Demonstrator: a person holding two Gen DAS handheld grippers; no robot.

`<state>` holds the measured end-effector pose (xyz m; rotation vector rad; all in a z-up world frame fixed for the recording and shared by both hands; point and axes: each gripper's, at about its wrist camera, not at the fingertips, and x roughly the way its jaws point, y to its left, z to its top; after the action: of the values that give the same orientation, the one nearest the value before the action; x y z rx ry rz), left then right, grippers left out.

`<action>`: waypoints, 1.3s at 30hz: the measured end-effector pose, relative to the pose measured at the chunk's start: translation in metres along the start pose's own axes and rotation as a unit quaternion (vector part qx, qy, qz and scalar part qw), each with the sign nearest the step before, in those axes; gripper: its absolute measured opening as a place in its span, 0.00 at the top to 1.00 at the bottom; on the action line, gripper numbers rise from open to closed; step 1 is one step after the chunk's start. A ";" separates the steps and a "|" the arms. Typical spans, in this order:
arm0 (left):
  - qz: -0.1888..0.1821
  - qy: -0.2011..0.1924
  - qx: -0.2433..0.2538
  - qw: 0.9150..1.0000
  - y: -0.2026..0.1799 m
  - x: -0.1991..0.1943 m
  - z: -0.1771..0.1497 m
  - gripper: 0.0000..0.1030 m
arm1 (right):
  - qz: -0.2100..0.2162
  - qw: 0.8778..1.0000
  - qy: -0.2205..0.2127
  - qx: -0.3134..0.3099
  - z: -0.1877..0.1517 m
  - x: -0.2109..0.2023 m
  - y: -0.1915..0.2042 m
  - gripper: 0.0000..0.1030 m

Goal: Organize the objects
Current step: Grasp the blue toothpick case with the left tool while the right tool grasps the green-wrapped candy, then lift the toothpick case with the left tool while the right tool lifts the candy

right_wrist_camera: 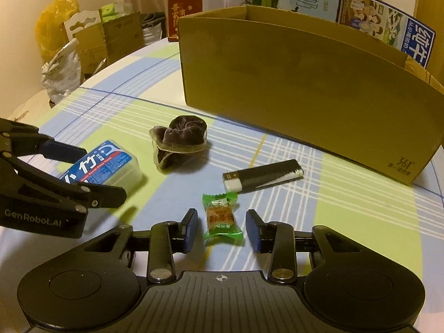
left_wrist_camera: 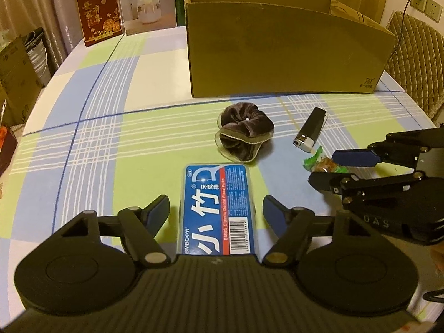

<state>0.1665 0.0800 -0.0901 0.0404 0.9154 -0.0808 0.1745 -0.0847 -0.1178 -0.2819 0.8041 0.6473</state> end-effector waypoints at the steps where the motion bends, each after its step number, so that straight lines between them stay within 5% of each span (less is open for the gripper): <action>1: -0.001 0.000 -0.001 1.000 0.000 0.001 -0.001 0.33 | -0.001 1.000 -0.001 -0.003 0.000 0.000 0.000 0.68; 6: -0.004 0.008 -0.005 1.000 0.000 0.004 -0.003 0.49 | 0.001 1.000 -0.001 -0.002 0.001 0.001 0.001 0.73; 22: -0.011 -0.003 -0.009 1.000 -0.005 0.000 -0.001 0.50 | -0.021 0.999 0.010 0.029 0.002 -0.008 -0.007 0.81; 39: -0.019 -0.031 -0.030 0.999 -0.046 -0.063 0.017 0.50 | -0.057 0.993 -0.019 0.103 0.000 -0.102 -0.042 0.81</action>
<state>0.1378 0.0366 -0.0302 -0.0353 0.8555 -0.0888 0.1489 -0.1609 -0.0425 -0.1268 0.8047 0.4571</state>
